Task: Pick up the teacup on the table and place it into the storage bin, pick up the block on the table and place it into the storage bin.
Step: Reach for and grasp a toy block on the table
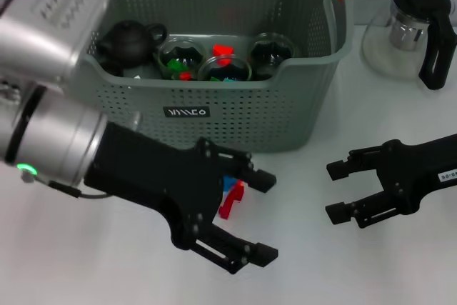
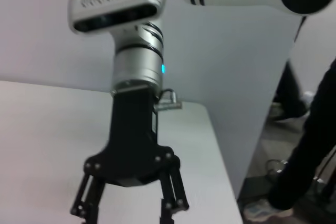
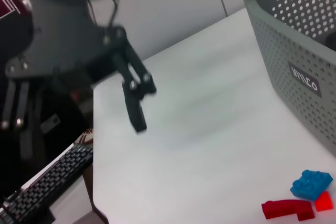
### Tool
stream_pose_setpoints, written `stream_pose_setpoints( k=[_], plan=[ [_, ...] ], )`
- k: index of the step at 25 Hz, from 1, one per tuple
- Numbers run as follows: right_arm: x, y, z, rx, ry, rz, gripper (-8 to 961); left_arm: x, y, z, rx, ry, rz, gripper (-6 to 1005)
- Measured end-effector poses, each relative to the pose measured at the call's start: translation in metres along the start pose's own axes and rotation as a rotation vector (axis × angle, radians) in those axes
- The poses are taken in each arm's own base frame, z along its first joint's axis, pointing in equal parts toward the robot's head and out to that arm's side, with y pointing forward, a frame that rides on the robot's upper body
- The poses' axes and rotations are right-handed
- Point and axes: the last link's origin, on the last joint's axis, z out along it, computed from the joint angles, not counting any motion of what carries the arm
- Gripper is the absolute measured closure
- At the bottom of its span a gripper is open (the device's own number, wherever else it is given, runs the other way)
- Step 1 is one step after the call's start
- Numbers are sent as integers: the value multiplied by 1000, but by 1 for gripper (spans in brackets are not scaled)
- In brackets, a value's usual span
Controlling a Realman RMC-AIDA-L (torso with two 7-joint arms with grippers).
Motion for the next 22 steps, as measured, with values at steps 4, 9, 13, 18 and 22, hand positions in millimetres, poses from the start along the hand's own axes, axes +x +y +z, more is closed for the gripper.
stream_pose_setpoints(
  k=[4, 9, 13, 18, 22],
  plan=[
    [-1, 0, -1, 2, 2, -6, 27, -18, -7, 8, -19, 26, -22, 110],
    [0, -1, -3, 6, 9, -8, 26, -38, -13, 17, -2, 4, 4, 111],
    [6, -1, -5, 9, 43, 9, 26, -48, -24, 21, 33, -37, 26, 111],
    [14, -4, -11, 32, 86, 47, 26, -59, -36, 28, 67, -121, 54, 111],
    [19, -7, -19, 58, 104, 73, 27, -64, -46, 34, 98, -172, 77, 111]
  ],
)
